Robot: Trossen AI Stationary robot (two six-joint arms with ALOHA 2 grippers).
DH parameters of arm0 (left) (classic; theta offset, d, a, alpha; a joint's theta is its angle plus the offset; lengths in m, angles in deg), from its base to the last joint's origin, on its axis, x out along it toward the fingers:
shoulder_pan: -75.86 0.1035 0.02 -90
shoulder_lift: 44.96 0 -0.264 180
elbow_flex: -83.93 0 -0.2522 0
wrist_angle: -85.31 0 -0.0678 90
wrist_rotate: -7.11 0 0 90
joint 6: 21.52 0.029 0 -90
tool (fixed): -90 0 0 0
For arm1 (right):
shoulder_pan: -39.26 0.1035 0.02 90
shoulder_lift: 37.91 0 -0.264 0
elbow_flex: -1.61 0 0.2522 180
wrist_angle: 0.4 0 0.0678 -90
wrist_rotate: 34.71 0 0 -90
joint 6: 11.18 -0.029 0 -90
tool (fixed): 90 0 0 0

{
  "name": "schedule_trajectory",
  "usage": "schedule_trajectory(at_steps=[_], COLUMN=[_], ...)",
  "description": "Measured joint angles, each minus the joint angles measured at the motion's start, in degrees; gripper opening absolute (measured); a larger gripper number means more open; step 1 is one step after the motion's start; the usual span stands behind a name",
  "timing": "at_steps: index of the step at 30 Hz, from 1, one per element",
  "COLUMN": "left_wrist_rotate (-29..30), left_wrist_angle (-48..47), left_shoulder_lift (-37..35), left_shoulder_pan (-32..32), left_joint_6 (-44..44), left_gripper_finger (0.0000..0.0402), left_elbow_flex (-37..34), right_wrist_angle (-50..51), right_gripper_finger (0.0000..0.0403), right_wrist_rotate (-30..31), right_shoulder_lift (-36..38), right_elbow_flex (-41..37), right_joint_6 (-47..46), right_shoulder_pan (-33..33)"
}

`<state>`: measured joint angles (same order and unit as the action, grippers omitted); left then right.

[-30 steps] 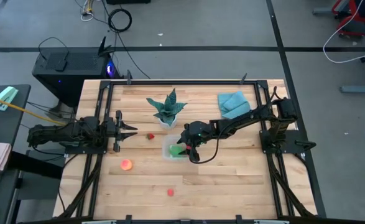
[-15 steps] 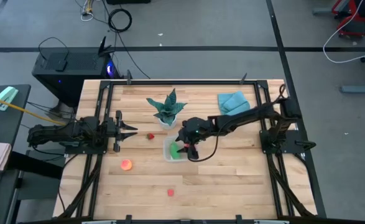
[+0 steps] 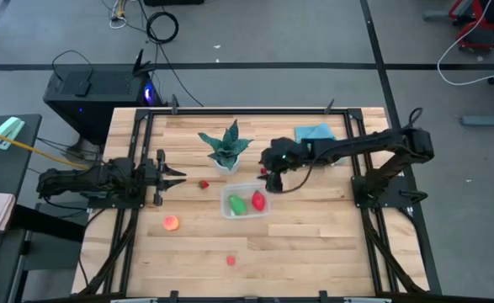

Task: Pick and placing Produce into tupperware
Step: Put the cherry into the transparent container

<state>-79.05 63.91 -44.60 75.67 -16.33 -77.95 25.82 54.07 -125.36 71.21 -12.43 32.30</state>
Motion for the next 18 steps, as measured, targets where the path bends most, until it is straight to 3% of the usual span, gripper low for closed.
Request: schedule_trajectory(at_steps=[8, 18], left_wrist_rotate=[0.0, 0.0], left_wrist_angle=[0.1, 0.2], left_shoulder_lift=[0.0, 0.0], left_shoulder_pan=[0.0, 0.0], left_joint_6=[0.0, 0.0], left_gripper_finger=[0.0084, 0.0079], left_elbow_flex=[0.0, 0.0], right_wrist_angle=[-10.6, -19.7], right_gripper_finger=[0.0272, 0.0270], right_wrist_rotate=[-2.9, -3.6], right_shoulder_lift=[1.3, -0.6], right_elbow_flex=[-12.5, -20.3], right_joint_6=[-3.8, -8.9], right_shoulder_pan=[-6.5, -6.8])
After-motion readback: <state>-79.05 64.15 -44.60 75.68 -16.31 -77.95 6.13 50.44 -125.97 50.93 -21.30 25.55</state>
